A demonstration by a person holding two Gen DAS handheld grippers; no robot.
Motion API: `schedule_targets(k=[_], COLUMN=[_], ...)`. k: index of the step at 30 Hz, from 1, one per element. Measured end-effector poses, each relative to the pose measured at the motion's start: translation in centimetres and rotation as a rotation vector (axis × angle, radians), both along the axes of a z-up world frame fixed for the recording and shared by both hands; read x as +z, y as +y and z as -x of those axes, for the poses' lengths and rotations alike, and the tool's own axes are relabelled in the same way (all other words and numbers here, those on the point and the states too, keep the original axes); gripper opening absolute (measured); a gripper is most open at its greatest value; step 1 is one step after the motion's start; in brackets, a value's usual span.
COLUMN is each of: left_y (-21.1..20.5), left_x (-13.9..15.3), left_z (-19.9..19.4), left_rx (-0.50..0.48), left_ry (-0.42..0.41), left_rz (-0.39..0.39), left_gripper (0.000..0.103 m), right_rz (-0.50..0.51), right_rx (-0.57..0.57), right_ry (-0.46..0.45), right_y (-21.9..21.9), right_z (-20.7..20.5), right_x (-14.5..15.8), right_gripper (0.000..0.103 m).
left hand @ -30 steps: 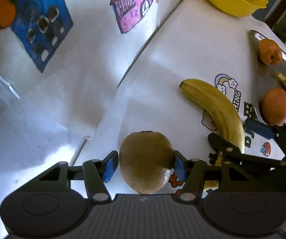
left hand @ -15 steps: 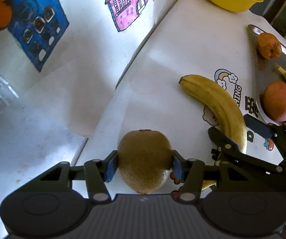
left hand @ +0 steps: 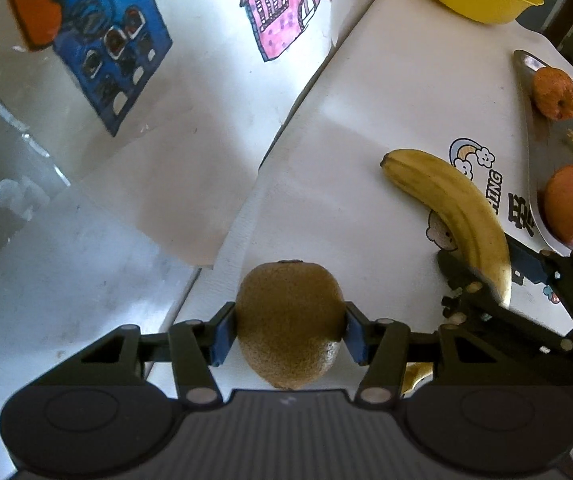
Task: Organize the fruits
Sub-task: 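Carry the kiwi and banana over the metal tray with both grippers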
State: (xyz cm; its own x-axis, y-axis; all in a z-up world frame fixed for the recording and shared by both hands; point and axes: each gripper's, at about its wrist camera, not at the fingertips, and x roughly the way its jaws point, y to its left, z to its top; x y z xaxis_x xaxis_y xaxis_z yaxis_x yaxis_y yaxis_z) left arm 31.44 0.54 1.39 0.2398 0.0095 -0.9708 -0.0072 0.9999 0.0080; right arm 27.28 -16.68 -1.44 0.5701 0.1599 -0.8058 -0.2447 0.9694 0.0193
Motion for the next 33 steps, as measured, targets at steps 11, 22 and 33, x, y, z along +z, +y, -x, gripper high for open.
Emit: schedule_targets(k=[11, 22, 33], left_y=[-1.8, -6.6, -10.6], left_x=[0.9, 2.1, 3.1], left_z=[0.4, 0.9, 1.8], left_rx=[-0.037, -0.132, -0.206], left_ry=[-0.013, -0.039, -0.063], left_rz=[0.025, 0.038, 0.036], left_gripper=[0.059, 0.059, 0.059], right_rz=[0.021, 0.026, 0.029], right_rx=[0.032, -0.018, -0.069], right_ry=[0.042, 0.020, -0.008], right_y=[-3.5, -8.3, -10.9], right_z=[3.2, 7.3, 9.2], right_x=[1.5, 2.7, 3.5], right_gripper=[0.039, 0.039, 0.039])
